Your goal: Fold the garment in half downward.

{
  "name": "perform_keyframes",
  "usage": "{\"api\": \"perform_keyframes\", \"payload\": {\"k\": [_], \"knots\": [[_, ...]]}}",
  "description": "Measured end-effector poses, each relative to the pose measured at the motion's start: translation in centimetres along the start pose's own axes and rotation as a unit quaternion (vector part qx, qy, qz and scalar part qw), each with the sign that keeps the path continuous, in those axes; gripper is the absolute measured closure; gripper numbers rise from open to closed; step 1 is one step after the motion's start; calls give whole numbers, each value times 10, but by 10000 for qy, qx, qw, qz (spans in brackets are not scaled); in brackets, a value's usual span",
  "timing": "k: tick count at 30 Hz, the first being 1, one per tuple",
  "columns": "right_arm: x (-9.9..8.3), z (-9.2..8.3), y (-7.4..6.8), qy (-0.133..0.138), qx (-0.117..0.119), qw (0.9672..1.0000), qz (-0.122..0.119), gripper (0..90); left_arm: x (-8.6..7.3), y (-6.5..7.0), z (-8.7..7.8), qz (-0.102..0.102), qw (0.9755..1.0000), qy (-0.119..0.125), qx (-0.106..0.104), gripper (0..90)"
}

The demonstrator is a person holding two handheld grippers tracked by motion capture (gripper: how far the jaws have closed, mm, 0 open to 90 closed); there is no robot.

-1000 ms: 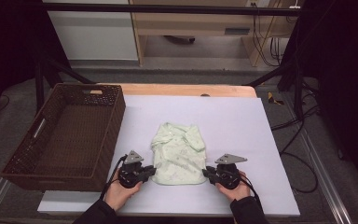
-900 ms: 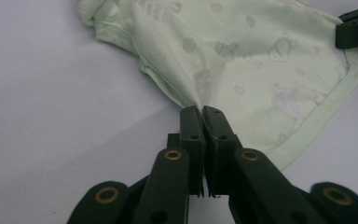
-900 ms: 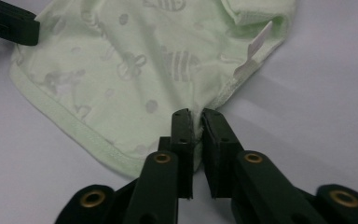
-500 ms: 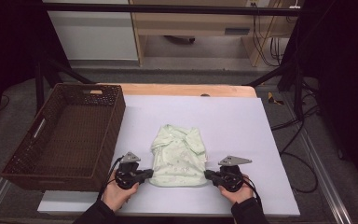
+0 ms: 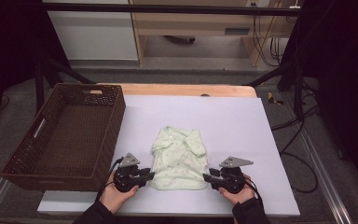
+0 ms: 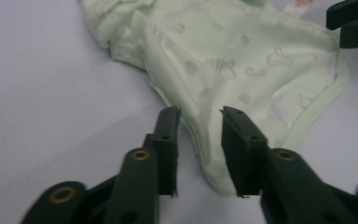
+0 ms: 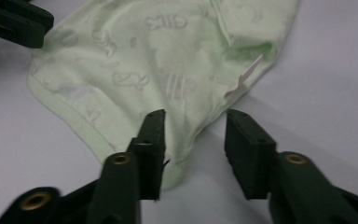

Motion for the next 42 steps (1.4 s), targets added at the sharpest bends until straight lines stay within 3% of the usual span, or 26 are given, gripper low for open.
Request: {"api": "perform_keyframes", "payload": {"k": [5,10,15,32,42], "knots": [[6,-4,4,321,59,9993,-180,366,6,-4,2,-34,9992,366,-147,367],[11,-6,10,479,55,9986,-205,243,12,-6,5,21,9977,607,-300,191],[18,-8,18,647,-9,9978,-166,156,16,-8,7,79,9976,643,-259,87],[40,-10,32,907,-144,9955,-217,125,41,-11,7,68,9967,755,-304,44],[56,-10,41,1061,-324,9937,-183,78,58,-14,16,83,9970,735,-243,38]]}}
Point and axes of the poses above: each handheld gripper's, and its own axes: z roughly forward along the jaws, x roughly out of its top, y roughly to its right, the point moved 5 cm from there along z, roughly forward along the jaws, and after that the axes turned 12 degrees about x, right-handed, at the moved point
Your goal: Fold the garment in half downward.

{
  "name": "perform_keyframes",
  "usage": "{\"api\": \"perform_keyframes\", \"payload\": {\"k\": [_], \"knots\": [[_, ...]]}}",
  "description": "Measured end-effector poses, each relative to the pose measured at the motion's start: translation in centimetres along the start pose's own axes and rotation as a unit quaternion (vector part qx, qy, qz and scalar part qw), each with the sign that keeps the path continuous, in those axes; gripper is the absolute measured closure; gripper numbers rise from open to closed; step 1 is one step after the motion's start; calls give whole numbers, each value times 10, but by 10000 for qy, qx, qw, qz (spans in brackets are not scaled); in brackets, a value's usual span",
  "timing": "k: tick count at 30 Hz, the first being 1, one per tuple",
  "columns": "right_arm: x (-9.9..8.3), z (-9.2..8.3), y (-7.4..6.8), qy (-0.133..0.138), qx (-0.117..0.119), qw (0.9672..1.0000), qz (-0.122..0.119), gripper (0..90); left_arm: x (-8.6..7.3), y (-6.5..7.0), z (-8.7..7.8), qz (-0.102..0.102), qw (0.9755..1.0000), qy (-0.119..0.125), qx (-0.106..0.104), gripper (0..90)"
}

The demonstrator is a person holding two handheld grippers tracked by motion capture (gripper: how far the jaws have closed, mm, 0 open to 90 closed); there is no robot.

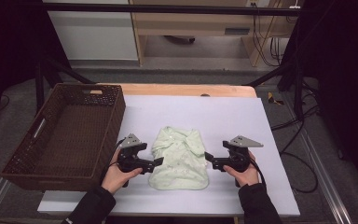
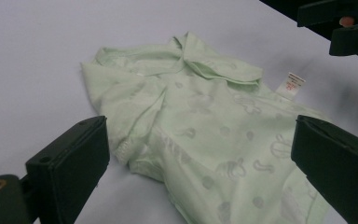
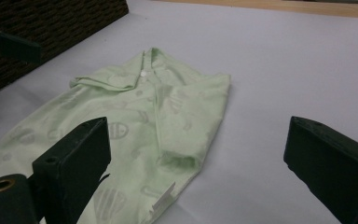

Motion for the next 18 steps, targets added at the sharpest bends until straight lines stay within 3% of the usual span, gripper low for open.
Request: {"api": "perform_keyframes", "payload": {"k": [6,18], "knots": [[10,6,4,50,-78,9999,-65,66,11,-1,6,15,10000,29,-30,30],[20,22,21,35,-318,9995,-29,83,28,-11,26,-70,9996,68,284,24]]}}
Point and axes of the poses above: each handheld gripper's, and its own axes: z roughly forward along the jaws, x roughly out of its top, y roughly to its right, the point moved 5 cm from there along z, roughly forward along the jaws, and after that the axes turned 12 degrees about x, right-handed, at the moved point
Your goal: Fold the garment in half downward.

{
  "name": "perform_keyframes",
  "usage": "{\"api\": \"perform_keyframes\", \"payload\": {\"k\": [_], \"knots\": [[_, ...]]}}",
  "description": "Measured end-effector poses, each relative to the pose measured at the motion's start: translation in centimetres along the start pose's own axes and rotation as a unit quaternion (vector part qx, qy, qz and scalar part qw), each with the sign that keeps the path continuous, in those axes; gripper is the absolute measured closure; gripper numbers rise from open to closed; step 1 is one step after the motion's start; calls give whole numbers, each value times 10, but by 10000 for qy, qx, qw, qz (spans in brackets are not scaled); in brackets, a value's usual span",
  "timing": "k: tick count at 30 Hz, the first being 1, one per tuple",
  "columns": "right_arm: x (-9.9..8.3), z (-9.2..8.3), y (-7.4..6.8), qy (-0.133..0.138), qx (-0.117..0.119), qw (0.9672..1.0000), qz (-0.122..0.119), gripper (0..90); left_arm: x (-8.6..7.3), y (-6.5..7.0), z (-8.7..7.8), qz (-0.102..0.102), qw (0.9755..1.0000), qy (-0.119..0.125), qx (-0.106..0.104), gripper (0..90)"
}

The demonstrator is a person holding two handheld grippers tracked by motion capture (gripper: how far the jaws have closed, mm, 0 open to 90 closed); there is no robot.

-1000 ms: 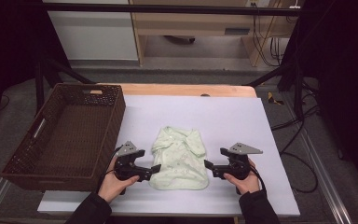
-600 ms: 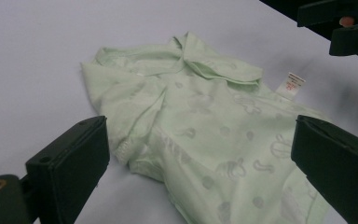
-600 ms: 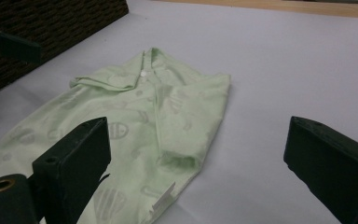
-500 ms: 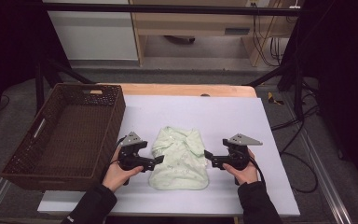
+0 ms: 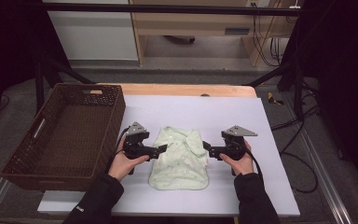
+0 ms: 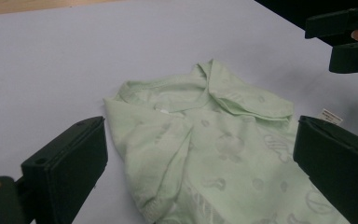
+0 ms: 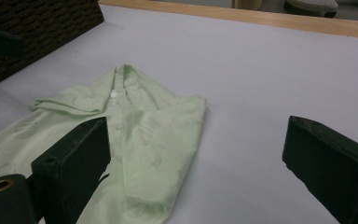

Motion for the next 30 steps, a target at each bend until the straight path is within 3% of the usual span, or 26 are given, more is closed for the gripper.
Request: {"api": "perform_keyframes", "payload": {"k": [6,12,22,30], "knots": [[4,10,6,-69,-91,9999,-3,102,6,-6,13,-34,9999,-86,113,24],[5,26,11,-214,-155,9997,-16,134,8,-18,28,-97,9984,-183,517,55],[0,48,20,-428,-172,9989,-13,224,1,-35,49,-281,9955,-398,817,234],[-3,61,27,-558,-237,9981,-47,328,-4,-40,63,-278,9951,-499,810,401]]}}
Point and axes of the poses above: each handheld gripper's, and its own axes: z roughly forward along the jaws, x roughly out of its top, y roughly to its right, the point moved 5 cm from there along z, roughly forward along the jaws, and after that the axes turned 12 degrees about x, right-handed, at the moved point
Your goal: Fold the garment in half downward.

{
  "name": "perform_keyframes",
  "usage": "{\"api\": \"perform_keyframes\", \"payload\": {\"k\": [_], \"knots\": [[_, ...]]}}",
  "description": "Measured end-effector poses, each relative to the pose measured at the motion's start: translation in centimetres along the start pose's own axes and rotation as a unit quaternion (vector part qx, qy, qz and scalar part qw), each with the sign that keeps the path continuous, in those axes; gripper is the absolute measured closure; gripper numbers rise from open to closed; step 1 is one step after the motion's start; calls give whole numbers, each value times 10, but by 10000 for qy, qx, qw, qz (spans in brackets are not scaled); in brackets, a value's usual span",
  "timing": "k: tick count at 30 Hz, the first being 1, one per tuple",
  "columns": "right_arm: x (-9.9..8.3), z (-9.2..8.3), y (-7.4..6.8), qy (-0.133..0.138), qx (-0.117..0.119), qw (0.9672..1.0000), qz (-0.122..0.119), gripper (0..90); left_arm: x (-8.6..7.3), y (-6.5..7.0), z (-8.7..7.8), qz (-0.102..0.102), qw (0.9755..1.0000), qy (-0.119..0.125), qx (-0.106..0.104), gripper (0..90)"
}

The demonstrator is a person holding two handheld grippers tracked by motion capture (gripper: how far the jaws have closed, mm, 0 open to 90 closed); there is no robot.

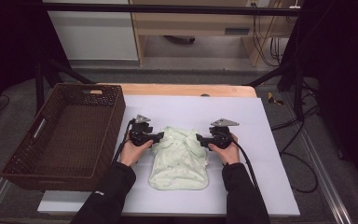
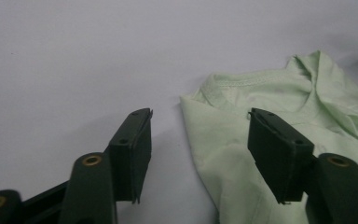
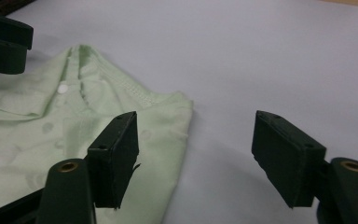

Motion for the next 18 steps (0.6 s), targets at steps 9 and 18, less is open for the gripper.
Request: {"api": "perform_keyframes", "payload": {"k": [9,18], "knots": [[-6,8,4,-132,-10,9999,-18,453,-2,-1,11,9,10000,-91,29,534],[-4,17,-1,-470,15,9987,-190,575,-3,6,12,194,9997,-129,41,676]]}}
Point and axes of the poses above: each handheld gripper's, and its own axes: z roughly forward along the jaws, x roughly out of its top, y roughly to its right, the point moved 5 cm from there along z, roughly forward along the jaws, and after that the axes turned 12 degrees about x, right-handed, at the moved point
